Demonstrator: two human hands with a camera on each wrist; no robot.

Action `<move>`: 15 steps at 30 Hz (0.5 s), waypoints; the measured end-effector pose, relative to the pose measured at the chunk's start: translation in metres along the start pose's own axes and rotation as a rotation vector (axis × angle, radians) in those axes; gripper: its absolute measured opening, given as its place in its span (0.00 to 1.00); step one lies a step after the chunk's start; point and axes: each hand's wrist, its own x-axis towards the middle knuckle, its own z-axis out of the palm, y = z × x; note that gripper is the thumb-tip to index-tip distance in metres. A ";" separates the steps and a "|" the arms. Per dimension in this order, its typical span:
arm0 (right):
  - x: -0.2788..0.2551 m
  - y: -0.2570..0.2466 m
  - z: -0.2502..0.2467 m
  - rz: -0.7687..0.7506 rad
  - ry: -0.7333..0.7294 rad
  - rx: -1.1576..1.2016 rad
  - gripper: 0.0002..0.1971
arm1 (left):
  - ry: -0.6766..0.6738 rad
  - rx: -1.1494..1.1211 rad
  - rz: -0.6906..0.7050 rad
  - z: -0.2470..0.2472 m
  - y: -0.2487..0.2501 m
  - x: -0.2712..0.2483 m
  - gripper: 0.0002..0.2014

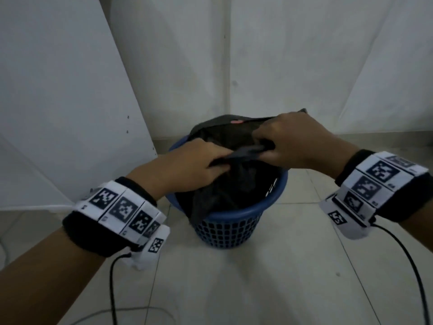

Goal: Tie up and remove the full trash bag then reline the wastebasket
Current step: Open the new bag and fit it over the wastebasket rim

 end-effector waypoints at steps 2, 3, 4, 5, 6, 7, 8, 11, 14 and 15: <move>-0.018 -0.012 0.003 -0.066 0.057 -0.010 0.18 | 0.054 0.069 -0.031 -0.001 -0.011 -0.014 0.17; -0.030 -0.020 0.006 -0.109 0.101 -0.016 0.17 | 0.092 0.060 -0.052 0.001 -0.019 -0.023 0.20; -0.043 -0.028 0.012 -0.152 0.138 -0.021 0.14 | 0.124 0.046 -0.065 0.005 -0.025 -0.033 0.24; -0.057 -0.034 0.020 -0.196 0.170 -0.022 0.11 | 0.150 0.060 -0.069 0.014 -0.029 -0.044 0.27; -0.070 -0.039 0.031 -0.230 0.191 -0.020 0.08 | 0.164 0.124 -0.049 0.027 -0.032 -0.054 0.29; -0.084 -0.041 0.043 -0.246 0.194 -0.010 0.07 | 0.173 0.208 0.001 0.040 -0.033 -0.063 0.30; -0.095 -0.042 0.056 -0.242 0.182 0.008 0.06 | 0.172 0.293 0.064 0.053 -0.036 -0.071 0.30; -0.116 -0.042 0.091 -0.144 0.107 0.053 0.04 | 0.164 0.462 0.242 0.090 -0.049 -0.088 0.32; -0.121 -0.038 0.119 -0.078 0.052 0.078 0.05 | 0.220 0.524 0.233 0.108 -0.057 -0.102 0.35; -0.121 -0.036 0.124 -0.065 0.062 0.086 0.07 | 0.263 0.522 0.211 0.110 -0.059 -0.106 0.35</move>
